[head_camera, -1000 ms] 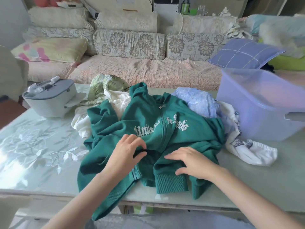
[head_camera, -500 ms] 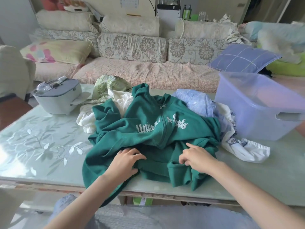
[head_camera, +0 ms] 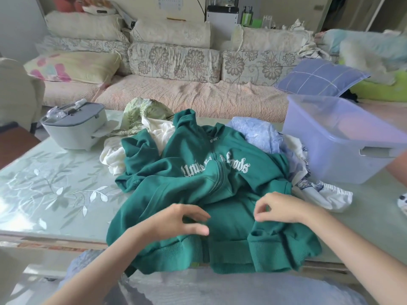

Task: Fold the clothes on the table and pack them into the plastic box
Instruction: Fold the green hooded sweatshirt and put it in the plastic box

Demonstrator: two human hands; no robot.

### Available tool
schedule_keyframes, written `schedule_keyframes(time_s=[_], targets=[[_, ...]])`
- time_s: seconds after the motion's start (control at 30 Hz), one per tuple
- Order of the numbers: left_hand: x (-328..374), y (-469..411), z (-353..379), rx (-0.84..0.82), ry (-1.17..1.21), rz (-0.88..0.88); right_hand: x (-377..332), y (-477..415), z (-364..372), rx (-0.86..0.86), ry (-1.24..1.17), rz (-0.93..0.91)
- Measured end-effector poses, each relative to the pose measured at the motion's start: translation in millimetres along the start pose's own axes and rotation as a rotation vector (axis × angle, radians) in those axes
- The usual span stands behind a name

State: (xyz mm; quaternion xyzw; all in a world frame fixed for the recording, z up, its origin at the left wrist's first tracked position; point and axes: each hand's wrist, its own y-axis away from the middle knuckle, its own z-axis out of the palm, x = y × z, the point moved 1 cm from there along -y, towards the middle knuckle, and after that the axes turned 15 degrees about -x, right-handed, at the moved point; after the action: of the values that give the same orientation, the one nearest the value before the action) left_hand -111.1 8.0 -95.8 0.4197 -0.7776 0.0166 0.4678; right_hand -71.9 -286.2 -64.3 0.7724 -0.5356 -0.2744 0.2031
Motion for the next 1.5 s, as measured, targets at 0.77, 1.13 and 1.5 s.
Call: schedule_keyframes(time_s=[0.77, 1.13, 1.5], targets=[[0.7, -33.6, -27.8, 0.712, -0.72, 0.007, -25.1, -23.1, -11.0, 0.44, 0.308, -0.094], [-41.1, -63.1, -16.8, 0.034, -0.433, -0.477, -24.9, -69.2, 25.8, 0.018, 0.039, -0.108], [-48.0, -59.8, -60.7, 0.367, -0.594, -0.419, -36.9, -67.4, -22.0, 0.344, -0.032, -0.149]])
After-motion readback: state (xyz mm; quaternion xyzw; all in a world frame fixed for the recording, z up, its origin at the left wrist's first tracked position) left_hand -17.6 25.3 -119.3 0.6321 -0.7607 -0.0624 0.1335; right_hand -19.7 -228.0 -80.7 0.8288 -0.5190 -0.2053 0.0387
